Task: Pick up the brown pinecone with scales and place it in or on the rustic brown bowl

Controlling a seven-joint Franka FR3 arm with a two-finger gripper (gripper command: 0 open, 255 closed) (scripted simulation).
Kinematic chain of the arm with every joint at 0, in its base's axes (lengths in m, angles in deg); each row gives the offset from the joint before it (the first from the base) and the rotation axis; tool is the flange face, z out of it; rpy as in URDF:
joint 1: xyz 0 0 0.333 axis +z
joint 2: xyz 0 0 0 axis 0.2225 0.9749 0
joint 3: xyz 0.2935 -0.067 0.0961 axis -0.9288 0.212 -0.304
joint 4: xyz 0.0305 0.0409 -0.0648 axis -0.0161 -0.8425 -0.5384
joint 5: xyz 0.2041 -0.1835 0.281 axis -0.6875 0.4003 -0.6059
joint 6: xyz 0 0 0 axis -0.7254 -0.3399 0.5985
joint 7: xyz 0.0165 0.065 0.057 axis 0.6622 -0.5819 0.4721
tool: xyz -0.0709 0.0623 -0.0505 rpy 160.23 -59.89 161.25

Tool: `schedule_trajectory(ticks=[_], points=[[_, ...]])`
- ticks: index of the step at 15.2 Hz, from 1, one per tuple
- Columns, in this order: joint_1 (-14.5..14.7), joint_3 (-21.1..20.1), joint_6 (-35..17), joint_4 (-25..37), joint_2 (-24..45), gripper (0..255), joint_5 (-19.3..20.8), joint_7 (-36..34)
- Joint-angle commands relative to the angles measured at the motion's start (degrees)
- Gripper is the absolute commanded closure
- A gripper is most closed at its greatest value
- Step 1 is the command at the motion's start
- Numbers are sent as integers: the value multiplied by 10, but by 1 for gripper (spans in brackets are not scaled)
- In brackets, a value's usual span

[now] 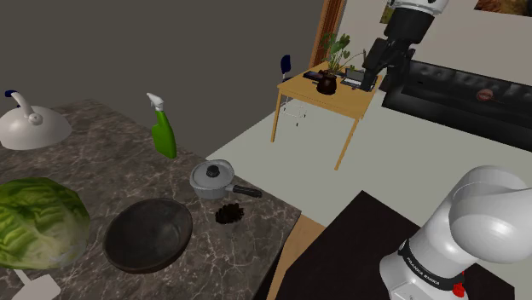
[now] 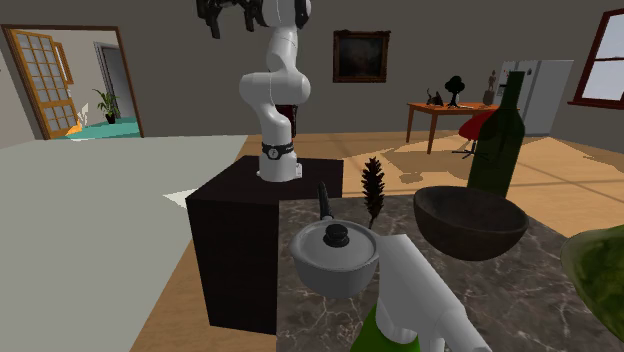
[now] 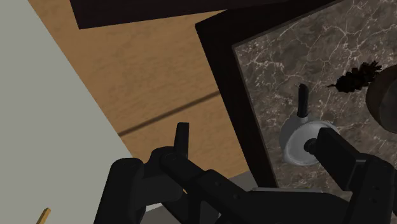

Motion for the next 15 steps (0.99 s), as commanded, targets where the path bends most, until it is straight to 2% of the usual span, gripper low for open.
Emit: schedule_trajectory(ticks=[1,8,15], points=[[0,0,0,0,0,0,0,0],[27,-74,-84,-65,21,0,-48,-66],[56,-151,-177,-97,80,0,-93,-128]])
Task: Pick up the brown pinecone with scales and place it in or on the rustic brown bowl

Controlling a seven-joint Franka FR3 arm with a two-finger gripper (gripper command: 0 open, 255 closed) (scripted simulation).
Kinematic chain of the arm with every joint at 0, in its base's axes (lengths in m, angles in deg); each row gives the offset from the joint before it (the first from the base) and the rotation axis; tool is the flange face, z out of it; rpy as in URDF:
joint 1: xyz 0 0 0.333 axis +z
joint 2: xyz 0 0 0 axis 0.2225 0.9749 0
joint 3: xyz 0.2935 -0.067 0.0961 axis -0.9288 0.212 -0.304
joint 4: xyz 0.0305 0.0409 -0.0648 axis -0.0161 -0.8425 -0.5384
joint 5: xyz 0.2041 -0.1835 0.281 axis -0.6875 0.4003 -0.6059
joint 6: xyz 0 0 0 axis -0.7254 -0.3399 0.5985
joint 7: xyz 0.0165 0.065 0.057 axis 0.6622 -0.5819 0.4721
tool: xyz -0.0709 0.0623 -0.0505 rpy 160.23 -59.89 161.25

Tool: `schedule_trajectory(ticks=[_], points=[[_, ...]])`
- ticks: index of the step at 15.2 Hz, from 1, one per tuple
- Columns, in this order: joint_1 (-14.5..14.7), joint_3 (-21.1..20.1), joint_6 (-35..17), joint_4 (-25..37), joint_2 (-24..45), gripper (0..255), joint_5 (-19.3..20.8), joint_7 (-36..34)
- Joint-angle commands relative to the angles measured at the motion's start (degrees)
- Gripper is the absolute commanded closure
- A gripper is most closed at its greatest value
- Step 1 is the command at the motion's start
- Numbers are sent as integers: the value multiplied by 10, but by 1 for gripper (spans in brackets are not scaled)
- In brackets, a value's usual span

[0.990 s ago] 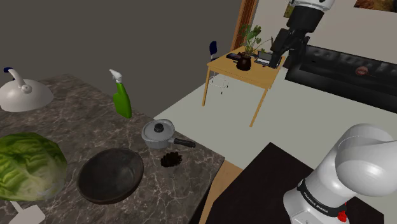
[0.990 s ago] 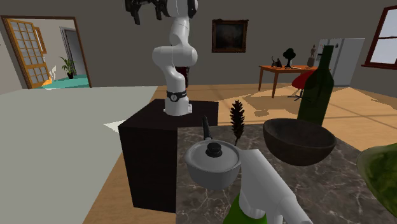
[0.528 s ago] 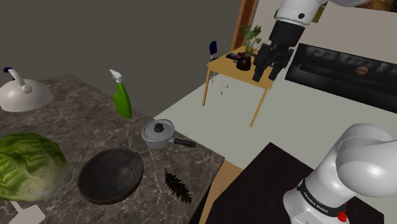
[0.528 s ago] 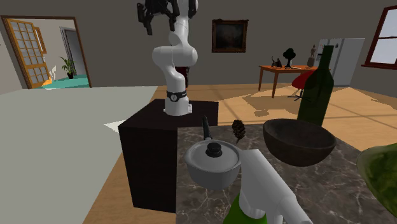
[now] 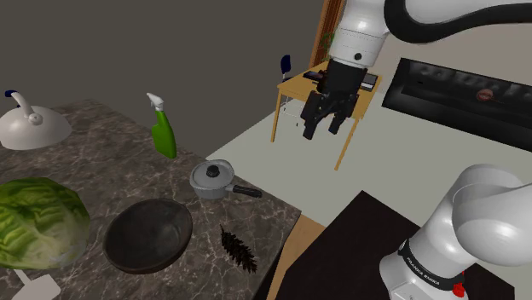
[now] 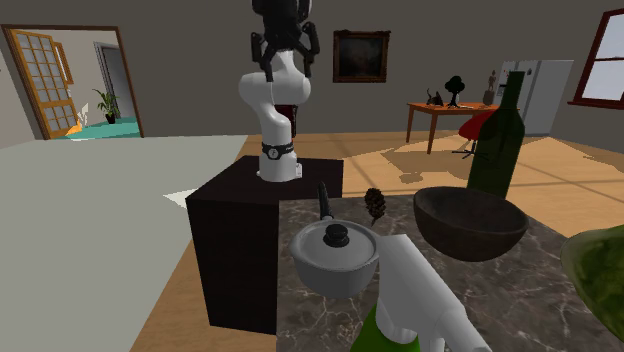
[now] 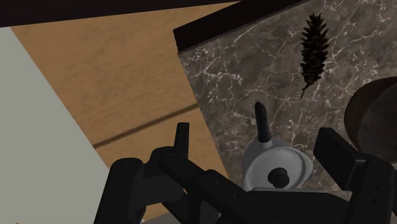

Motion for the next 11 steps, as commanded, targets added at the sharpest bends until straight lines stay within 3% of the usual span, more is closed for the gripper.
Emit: schedule_trajectory(ticks=[1,11], points=[[9,-24,-26,-2,22,0,-12,-20],[35,-134,-164,19,176,0,-37,-116]])
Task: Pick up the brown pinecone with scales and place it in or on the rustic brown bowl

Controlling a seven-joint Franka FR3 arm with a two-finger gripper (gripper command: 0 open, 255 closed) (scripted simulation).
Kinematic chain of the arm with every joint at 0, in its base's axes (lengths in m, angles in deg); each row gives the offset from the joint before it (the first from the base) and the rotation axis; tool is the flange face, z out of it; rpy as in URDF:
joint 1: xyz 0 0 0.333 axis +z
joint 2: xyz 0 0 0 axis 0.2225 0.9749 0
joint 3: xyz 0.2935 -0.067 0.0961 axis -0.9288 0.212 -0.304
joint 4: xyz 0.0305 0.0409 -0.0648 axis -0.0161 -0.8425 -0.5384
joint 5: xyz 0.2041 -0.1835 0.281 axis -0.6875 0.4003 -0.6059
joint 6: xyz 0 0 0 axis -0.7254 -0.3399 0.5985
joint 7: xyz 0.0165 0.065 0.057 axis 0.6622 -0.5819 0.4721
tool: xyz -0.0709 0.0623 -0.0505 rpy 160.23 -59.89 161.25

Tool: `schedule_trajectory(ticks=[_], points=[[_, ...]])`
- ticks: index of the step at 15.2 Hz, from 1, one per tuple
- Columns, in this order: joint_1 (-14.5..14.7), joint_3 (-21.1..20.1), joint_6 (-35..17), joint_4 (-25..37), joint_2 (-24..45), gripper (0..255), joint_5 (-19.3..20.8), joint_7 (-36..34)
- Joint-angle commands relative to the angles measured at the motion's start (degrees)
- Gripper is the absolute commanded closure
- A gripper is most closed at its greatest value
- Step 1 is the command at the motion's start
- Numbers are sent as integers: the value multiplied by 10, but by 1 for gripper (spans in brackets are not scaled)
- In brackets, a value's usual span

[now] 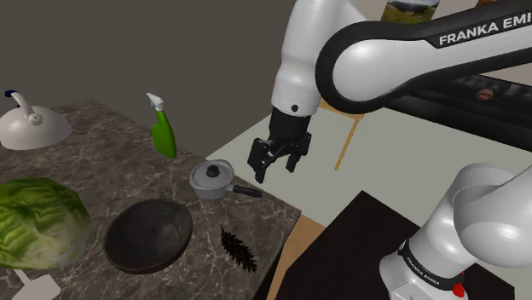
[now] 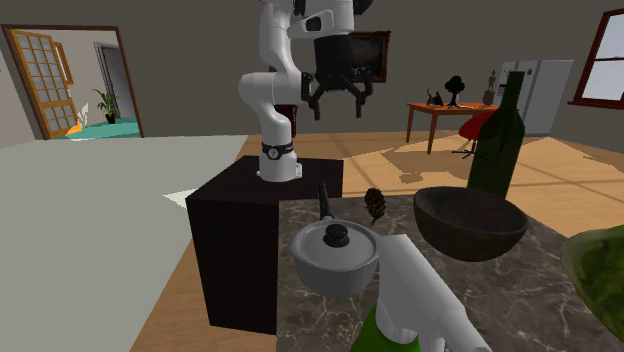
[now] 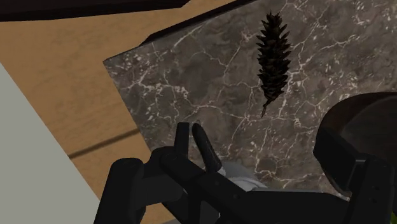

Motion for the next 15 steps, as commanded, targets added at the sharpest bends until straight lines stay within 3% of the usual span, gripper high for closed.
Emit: schedule_trajectory(ticks=[1,6,15], points=[[4,-25,-27,15,40,0,2,-26],[9,-75,-89,54,143,0,32,-90],[10,-86,-154,31,188,0,49,-105]])
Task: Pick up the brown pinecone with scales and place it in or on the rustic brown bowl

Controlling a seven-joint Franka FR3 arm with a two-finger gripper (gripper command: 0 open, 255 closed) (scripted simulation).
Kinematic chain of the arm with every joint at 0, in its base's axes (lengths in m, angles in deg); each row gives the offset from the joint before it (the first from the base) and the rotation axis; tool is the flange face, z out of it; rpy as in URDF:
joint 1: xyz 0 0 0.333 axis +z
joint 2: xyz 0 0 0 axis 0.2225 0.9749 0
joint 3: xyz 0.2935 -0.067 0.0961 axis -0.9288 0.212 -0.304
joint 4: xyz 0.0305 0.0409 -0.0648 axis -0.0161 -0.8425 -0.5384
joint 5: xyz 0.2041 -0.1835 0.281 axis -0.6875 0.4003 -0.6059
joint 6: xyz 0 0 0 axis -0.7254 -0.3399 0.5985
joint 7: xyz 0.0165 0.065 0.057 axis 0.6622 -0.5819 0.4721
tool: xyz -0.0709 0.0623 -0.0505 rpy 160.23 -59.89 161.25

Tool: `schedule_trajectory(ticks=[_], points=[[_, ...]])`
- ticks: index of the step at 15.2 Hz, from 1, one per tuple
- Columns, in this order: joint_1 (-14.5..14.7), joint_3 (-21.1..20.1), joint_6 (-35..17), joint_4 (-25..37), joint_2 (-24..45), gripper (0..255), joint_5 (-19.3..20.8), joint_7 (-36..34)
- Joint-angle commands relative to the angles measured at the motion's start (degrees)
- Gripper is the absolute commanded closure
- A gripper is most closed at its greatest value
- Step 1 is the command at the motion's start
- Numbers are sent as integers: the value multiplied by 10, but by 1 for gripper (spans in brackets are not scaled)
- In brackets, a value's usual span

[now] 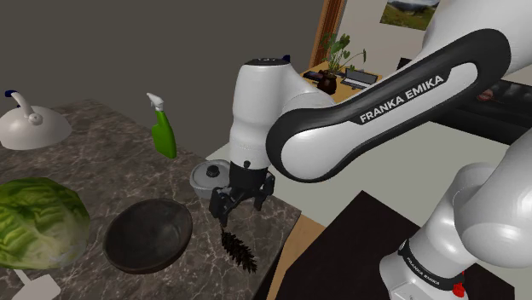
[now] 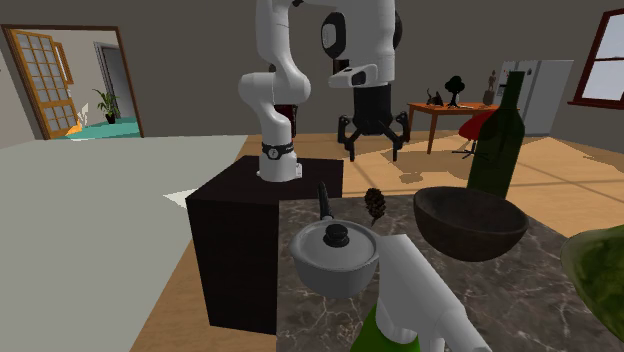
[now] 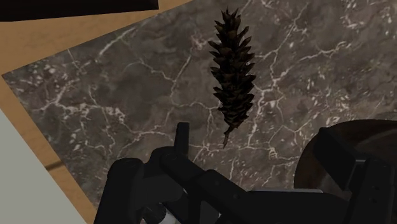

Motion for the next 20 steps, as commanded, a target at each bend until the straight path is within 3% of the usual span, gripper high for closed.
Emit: schedule_trajectory(ticks=[1,7,8,17,18,20], points=[[0,-1,-6,-1,4,0,2,-1],[0,-1,-6,-1,4,0,2,-1],[0,-1,-6,-1,4,255,2,-1],[0,-1,-6,-1,4,255,2,-1],[0,-1,-6,-1,4,0,2,-1],[-3,-6,-32,4,49,0,24,-56]])
